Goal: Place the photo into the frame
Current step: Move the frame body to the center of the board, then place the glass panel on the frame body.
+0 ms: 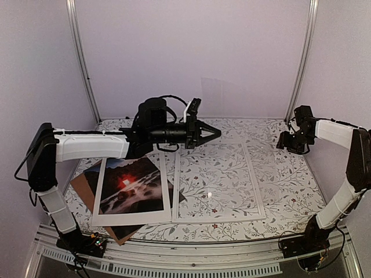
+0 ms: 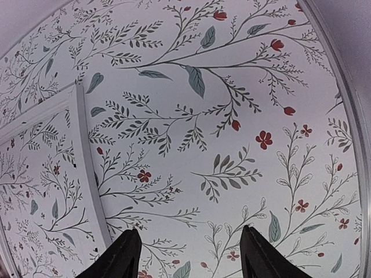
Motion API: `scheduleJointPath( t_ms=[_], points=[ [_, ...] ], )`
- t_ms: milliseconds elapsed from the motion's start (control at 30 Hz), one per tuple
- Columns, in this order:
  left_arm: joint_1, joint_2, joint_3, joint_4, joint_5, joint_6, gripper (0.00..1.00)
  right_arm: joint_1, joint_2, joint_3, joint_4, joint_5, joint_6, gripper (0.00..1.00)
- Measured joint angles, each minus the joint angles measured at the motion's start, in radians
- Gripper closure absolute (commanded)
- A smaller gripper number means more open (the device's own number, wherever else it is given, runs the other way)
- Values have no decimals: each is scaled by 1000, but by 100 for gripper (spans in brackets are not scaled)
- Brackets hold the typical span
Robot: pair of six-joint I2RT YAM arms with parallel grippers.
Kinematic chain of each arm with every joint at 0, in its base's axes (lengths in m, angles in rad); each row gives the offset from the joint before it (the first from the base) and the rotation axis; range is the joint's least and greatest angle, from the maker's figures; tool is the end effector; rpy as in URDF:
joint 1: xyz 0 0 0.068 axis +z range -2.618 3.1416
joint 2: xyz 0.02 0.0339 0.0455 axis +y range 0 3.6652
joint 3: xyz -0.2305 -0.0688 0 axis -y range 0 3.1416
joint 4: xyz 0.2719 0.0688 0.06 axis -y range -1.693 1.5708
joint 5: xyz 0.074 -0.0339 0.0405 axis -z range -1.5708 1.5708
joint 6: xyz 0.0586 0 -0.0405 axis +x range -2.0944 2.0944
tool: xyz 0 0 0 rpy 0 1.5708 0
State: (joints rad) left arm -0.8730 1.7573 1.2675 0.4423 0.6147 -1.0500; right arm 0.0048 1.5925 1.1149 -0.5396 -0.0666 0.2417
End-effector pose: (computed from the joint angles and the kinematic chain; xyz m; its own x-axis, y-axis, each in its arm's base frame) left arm 0.2649 -0.3686 0.2592 -0.8792 -0.0543 -0.4733 0.4692 0.0731 -0.8801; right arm 0.3637 0.0056 0.1596 -0.8354 0.2348 -0.4969 0.1650 0.9696 0.1808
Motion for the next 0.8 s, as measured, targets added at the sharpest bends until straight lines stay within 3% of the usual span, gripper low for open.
scheduleJointPath(
  t_ms=[567, 800],
  points=[
    [49, 228, -153, 13, -27, -74, 100, 1, 0, 32, -38, 10, -15, 39],
    [91, 252, -195, -14, -5, -50, 100, 1, 2, 32, -37, 2, -18, 40]
  ],
)
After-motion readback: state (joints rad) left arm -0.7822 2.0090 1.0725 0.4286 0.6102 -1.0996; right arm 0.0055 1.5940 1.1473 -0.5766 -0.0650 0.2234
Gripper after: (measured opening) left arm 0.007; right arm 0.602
